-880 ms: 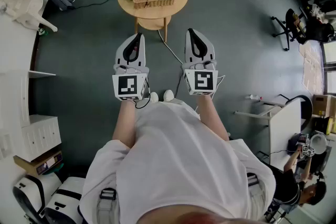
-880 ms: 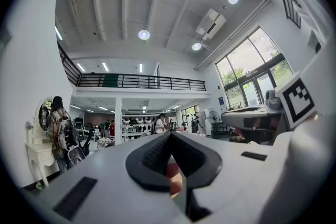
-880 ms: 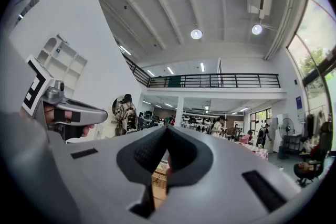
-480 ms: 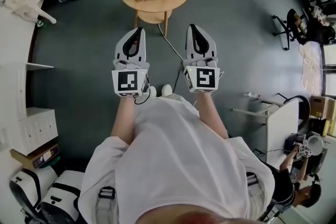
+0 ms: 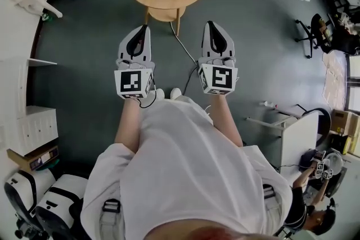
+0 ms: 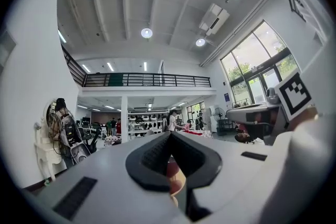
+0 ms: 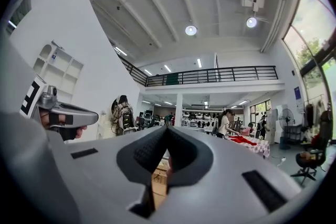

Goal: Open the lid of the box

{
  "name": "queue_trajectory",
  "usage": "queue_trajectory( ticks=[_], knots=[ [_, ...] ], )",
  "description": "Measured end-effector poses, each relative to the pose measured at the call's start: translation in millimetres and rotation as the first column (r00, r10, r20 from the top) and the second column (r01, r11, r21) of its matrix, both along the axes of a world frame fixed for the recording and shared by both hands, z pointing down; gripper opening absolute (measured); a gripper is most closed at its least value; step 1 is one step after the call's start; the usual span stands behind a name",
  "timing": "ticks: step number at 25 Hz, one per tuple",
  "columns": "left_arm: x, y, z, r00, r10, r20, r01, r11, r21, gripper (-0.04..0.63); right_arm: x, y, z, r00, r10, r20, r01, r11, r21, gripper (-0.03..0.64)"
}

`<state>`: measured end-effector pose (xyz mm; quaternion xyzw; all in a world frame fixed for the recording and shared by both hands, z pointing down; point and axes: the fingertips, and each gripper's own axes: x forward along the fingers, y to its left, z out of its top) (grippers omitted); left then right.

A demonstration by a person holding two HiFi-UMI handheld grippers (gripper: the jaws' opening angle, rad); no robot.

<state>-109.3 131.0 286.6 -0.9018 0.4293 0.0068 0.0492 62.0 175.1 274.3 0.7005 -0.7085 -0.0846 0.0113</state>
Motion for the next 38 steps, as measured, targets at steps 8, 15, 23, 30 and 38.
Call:
queue_trajectory(
  ticks=[8,15,23,30,38],
  knots=[
    [22,-10,6,0.999,-0.033,0.029,0.033,0.999,0.004,-0.005,35,-12,23,0.999,-0.021,0.025,0.022,0.999,-0.046,-0.008],
    [49,-54,21,0.998,-0.048,0.043,0.048,0.999,-0.007,-0.006,63,-54,38,0.999,-0.032,0.024,0.034,0.997,-0.071,-0.008],
    [72,-158,31,0.998,-0.056,0.011,0.056,0.998,-0.011,-0.005,83,-161,42,0.997,-0.067,-0.036,0.064,0.995,-0.081,-0.008],
    [88,-262,26,0.999,-0.036,-0.01,0.036,0.999,0.003,-0.006,96,-252,27,0.995,-0.053,-0.079,0.049,0.997,-0.054,-0.008],
    [107,-328,21,0.999,-0.041,-0.01,0.042,0.999,0.024,-0.006,115,-313,29,0.996,-0.056,-0.074,0.052,0.997,-0.053,-0.008]
  ],
)
